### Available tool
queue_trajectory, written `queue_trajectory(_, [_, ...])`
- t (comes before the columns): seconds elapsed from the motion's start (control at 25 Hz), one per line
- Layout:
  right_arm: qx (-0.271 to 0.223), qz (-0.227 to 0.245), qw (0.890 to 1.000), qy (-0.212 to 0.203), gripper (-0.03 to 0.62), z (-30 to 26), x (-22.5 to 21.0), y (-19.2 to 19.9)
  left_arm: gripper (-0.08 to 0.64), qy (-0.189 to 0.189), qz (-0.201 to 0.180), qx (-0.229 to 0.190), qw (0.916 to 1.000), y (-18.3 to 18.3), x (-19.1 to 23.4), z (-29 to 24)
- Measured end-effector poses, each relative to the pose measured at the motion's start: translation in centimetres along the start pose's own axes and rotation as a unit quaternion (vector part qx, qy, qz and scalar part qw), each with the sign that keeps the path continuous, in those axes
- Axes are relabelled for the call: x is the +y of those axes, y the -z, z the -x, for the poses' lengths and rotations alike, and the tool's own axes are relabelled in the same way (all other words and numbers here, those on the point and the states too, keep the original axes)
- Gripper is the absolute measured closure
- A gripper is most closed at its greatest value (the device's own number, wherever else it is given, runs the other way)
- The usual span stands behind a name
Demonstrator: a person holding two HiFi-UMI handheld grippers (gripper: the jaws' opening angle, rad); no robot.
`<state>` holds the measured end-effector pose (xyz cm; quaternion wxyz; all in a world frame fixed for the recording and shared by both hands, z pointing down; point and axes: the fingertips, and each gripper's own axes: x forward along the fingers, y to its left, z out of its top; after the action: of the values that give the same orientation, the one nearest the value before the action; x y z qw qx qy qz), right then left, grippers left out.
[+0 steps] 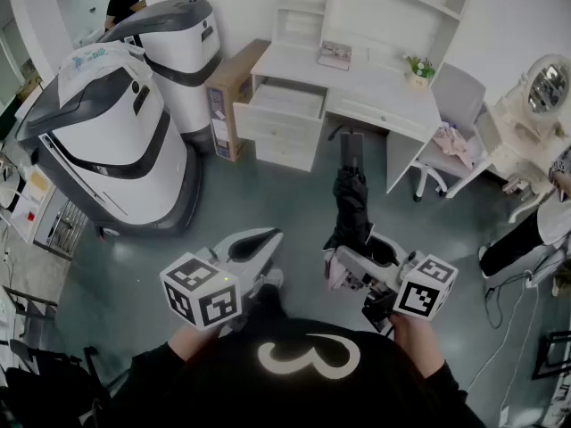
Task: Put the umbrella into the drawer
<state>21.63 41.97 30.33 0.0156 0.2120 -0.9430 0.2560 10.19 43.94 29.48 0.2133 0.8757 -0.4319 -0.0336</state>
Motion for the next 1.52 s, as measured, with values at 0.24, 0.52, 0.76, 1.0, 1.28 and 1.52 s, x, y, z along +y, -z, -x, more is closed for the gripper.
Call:
queue_trajectory(0.24, [-0.001, 0.001, 1.0, -0.001, 0.353, 0.1, -0.1, 0.0, 0.551, 0.001, -0.006, 0.005, 1.0, 0.0, -0.4, -0.2])
queue_trajectory(0.52, [-0.015, 0.002, 1.0, -0.014, 0.353, 0.0, 0.0, -0.1, 0.551, -0.001, -0.024, 0.0, 0.9997, -0.4, -0.5, -0.2])
queue_trajectory(0.76, [-0.025, 0.007, 0.999, -0.019, 0.353, -0.1, -0.9, 0.2, 0.551, 0.0, -0.032, -0.001, 0.9995, 0.0, 0.0, -0.8])
queue_trajectory(1.0, [-0.014, 0.006, 1.0, -0.006, 0.352, -2.7, -4.7, -2.8, 0.551, 0.003, -0.026, 0.006, 0.9996, -2.7, 3.1, -4.6])
queue_trajectory(1.28, [-0.002, 0.002, 1.0, 0.002, 0.353, -7.5, -9.2, -4.1, 0.551, 0.001, -0.016, 0.014, 0.9998, -4.1, 8.7, -7.8])
queue_trajectory(1.52, [0.006, -0.023, 1.0, 0.013, 0.353, -13.1, -15.1, -6.9, 0.551, 0.004, -0.002, 0.033, 0.9994, -6.9, 15.3, -12.9])
